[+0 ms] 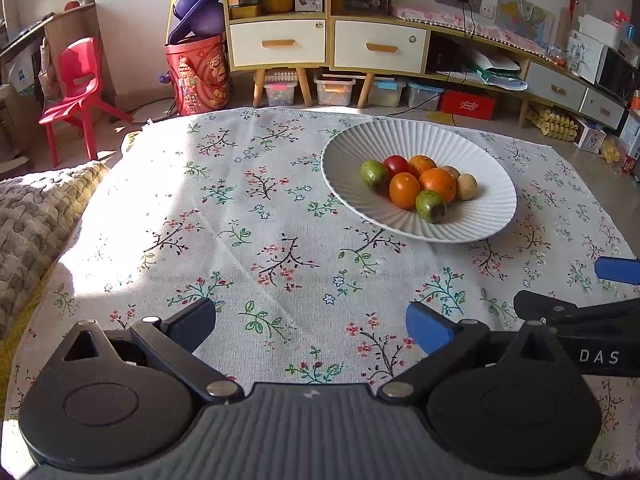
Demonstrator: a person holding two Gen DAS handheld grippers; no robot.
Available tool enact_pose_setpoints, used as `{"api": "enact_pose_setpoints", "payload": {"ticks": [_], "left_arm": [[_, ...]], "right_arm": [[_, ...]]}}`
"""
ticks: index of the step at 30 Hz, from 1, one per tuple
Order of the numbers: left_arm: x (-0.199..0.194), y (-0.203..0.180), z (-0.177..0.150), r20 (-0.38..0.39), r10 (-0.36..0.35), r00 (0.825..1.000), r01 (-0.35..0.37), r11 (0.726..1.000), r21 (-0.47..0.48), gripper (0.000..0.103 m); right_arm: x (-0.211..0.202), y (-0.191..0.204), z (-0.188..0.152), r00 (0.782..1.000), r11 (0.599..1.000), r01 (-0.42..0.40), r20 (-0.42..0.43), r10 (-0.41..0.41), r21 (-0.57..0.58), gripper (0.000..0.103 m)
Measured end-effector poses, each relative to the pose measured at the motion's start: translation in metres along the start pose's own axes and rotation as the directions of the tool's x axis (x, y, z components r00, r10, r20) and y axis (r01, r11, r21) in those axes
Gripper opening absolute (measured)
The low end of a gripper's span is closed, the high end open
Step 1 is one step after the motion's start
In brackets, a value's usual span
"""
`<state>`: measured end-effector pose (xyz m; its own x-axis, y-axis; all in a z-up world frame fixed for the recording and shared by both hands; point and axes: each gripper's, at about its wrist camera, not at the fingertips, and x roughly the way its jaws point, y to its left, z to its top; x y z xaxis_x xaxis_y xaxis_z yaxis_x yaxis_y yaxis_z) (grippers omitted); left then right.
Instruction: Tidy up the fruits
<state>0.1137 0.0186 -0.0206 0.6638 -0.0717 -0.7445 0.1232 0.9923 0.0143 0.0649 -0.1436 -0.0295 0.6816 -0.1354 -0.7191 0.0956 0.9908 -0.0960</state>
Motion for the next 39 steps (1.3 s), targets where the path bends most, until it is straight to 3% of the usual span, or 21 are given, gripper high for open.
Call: {"api": "enact_pose_setpoints", "payload": {"ticks": [39], "left_arm": [[-0.0014, -0.0034, -0.0014, -0.004, -0.008, 1.0, 0.008, 1.0, 0.01, 0.092]], "right_arm": [[-0.0005, -0.0015, 0.0017, 1.0, 1.0, 0.003, 0.001, -0.003, 0.002, 0.102]]}}
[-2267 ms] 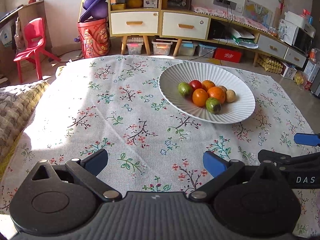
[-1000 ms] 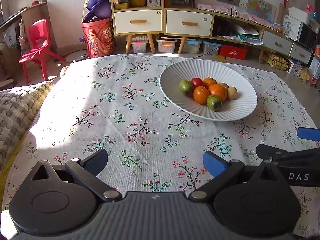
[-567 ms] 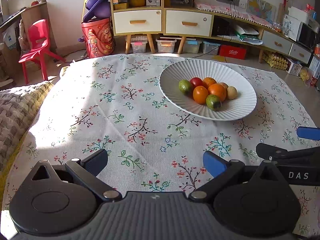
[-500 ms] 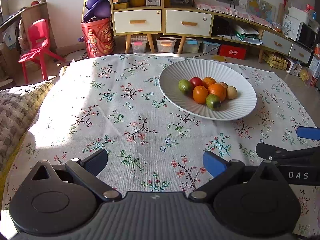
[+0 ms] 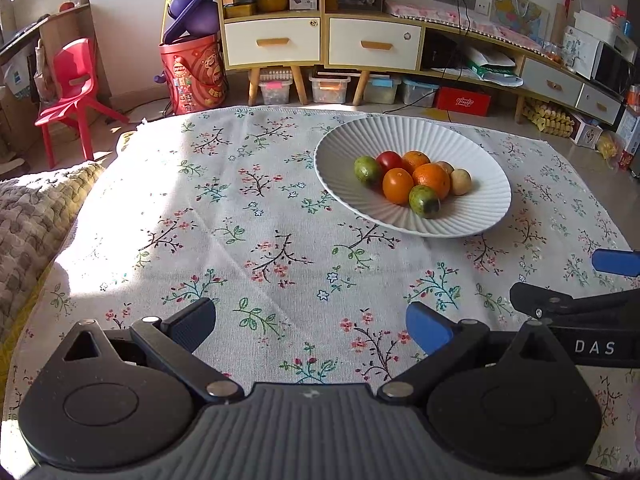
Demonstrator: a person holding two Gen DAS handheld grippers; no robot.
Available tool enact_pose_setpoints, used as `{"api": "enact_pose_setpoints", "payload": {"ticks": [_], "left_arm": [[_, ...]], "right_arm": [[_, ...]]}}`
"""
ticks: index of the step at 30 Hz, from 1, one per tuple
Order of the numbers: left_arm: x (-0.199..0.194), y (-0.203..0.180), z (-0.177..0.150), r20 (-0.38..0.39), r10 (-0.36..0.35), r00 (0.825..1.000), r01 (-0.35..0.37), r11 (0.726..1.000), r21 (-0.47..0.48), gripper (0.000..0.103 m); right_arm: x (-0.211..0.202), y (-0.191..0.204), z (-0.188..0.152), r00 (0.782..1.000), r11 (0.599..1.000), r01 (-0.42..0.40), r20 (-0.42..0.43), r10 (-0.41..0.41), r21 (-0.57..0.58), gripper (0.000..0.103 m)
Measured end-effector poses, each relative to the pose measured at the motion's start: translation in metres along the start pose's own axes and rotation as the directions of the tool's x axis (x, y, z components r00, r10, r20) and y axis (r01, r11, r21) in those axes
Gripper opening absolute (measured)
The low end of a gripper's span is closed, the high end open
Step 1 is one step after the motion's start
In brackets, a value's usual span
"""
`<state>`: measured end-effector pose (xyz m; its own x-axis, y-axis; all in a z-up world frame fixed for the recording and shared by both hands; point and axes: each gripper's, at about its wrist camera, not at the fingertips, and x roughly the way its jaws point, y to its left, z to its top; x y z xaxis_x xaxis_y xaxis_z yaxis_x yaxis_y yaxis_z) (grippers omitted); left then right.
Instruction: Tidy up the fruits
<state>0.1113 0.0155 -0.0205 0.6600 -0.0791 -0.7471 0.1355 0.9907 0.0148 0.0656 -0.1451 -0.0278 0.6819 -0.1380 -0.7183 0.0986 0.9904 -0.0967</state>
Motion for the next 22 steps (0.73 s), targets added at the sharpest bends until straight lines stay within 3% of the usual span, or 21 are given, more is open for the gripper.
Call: {"api": "enact_pose_setpoints", "payload": {"ticks": [22], "left_arm": [[0.0005, -0.0008, -0.0023, 0.003, 0.001, 1.0, -0.001, 1.0, 0.004, 0.092]], "right_arm": [[0.0001, 0.0008, -0.0004, 1.0, 1.0, 0.0, 0.0, 0.0, 0.001, 0.102]]}}
